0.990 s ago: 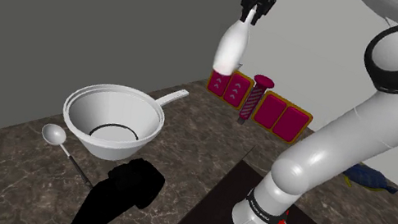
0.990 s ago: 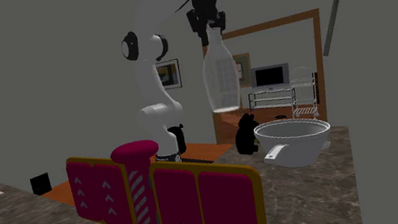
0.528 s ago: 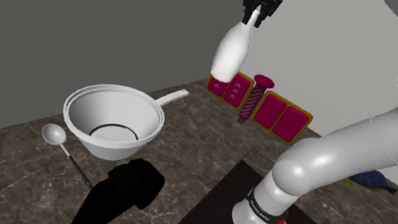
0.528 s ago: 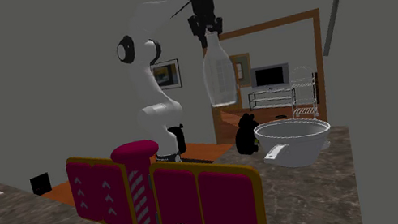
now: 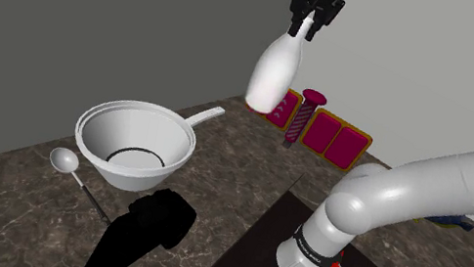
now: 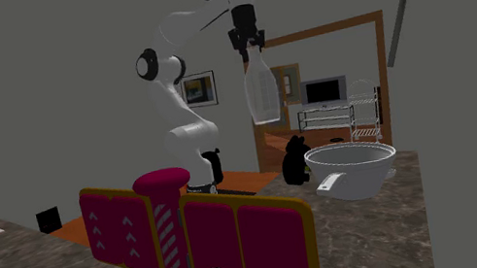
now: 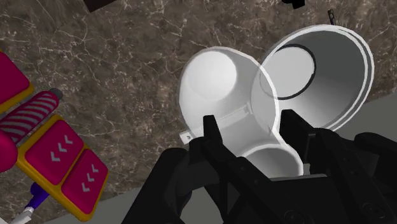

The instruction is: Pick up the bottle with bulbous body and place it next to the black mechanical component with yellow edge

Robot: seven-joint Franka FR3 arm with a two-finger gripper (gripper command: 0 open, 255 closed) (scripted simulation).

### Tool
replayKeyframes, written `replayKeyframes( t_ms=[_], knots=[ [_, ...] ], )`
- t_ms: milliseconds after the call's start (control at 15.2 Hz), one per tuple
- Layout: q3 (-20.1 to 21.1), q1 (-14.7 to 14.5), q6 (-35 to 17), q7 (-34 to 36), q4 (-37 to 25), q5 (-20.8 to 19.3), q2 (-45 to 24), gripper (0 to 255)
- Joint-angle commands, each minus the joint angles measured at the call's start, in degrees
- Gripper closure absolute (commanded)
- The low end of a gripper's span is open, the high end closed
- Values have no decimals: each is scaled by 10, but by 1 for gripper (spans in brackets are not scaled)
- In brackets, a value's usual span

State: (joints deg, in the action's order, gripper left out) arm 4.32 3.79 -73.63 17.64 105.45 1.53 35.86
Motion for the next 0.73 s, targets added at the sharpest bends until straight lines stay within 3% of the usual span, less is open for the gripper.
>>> replayKeyframes(
  t_ms=[0, 660],
  knots=[
    [20, -5, 8, 25, 11, 12, 20, 255],
    [119, -25, 43, 145, 36, 87, 90, 255]
  ],
)
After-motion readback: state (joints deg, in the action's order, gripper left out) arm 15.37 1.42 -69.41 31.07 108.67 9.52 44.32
